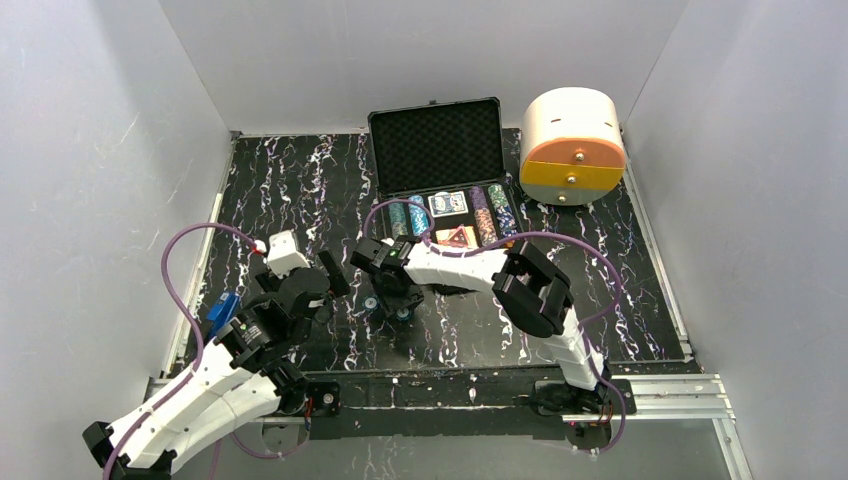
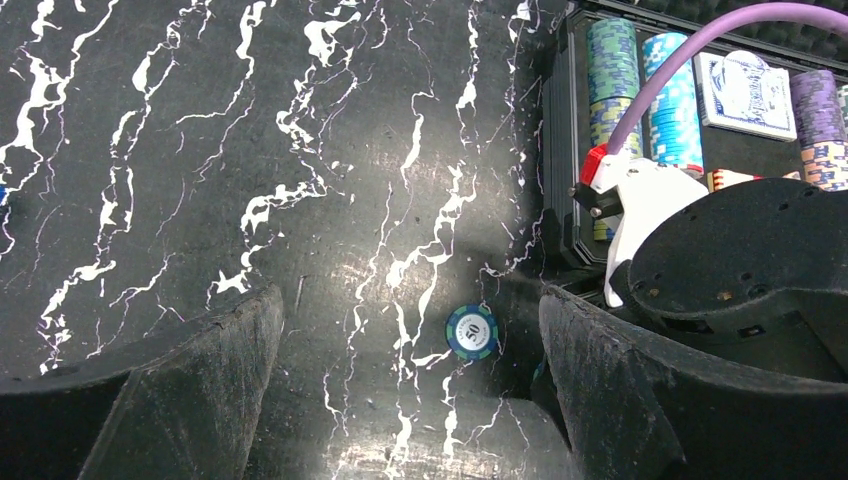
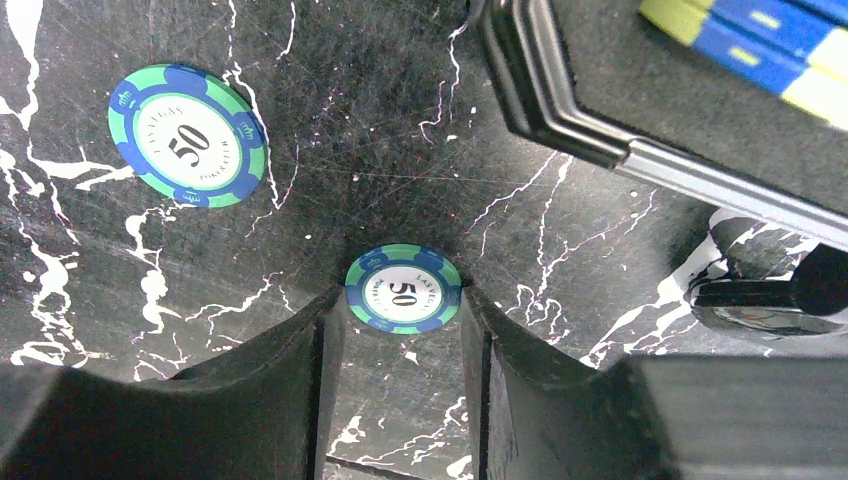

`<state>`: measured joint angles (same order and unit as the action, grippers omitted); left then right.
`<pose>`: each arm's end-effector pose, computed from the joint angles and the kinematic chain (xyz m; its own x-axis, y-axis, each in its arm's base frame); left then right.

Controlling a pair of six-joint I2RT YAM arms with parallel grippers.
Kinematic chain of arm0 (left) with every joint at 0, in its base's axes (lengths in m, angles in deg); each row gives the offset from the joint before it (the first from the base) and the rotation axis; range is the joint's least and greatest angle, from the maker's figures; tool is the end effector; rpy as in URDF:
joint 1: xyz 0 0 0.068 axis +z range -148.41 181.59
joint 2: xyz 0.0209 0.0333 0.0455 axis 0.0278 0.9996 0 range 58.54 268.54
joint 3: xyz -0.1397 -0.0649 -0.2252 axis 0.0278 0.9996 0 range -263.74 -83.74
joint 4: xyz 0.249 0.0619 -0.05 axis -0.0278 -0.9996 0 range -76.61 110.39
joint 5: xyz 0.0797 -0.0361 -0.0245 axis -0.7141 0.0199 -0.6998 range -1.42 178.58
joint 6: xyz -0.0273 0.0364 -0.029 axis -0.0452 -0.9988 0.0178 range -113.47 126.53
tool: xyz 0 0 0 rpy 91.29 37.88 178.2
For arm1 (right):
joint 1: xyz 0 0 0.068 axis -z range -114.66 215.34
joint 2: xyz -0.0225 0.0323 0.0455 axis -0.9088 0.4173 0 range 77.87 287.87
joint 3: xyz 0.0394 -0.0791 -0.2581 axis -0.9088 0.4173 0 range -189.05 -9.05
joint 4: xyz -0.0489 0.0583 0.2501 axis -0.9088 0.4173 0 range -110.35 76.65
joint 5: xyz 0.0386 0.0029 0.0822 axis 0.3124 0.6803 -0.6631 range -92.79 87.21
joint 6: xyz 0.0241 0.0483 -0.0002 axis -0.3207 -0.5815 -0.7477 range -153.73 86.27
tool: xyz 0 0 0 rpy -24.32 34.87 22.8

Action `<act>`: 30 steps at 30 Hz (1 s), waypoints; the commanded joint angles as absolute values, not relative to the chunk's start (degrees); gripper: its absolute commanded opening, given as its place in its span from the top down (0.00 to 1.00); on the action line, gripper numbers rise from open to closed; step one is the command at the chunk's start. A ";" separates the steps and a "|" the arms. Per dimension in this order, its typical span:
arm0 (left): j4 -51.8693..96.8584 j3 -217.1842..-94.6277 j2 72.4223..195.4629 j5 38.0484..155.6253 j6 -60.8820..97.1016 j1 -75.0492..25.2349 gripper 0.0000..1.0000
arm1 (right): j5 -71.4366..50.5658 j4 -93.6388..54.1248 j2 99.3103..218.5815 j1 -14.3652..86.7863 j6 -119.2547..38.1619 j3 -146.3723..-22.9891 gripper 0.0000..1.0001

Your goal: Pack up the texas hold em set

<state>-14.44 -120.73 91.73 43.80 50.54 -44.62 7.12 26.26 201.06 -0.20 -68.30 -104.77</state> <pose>0.1043 -0.0725 0.2830 -0.3225 -0.3763 -0.8686 -0.1796 0.9252 -0.3342 0.1875 0.3974 0.1697 -0.8256 -0.4650 -0.3198 -0.4963 0.8679 0.0193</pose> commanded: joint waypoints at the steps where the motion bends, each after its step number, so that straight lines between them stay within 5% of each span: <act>1: -14.19 -120.15 91.67 43.61 52.01 -44.44 0.02 | 7.80 24.22 201.90 0.27 -70.15 -102.84 0.51; 9: -10.87 -116.65 90.23 49.49 55.84 -44.40 0.02 | 9.29 23.37 196.05 1.12 -72.43 -102.44 0.53; 19: 7.55 -102.56 81.75 65.35 61.30 -44.39 0.09 | -4.94 12.52 185.04 8.03 -79.22 -90.61 0.53; 30: 31.59 -93.46 88.67 81.20 62.53 -44.40 0.11 | -11.92 6.01 178.48 12.44 -88.06 -83.39 0.51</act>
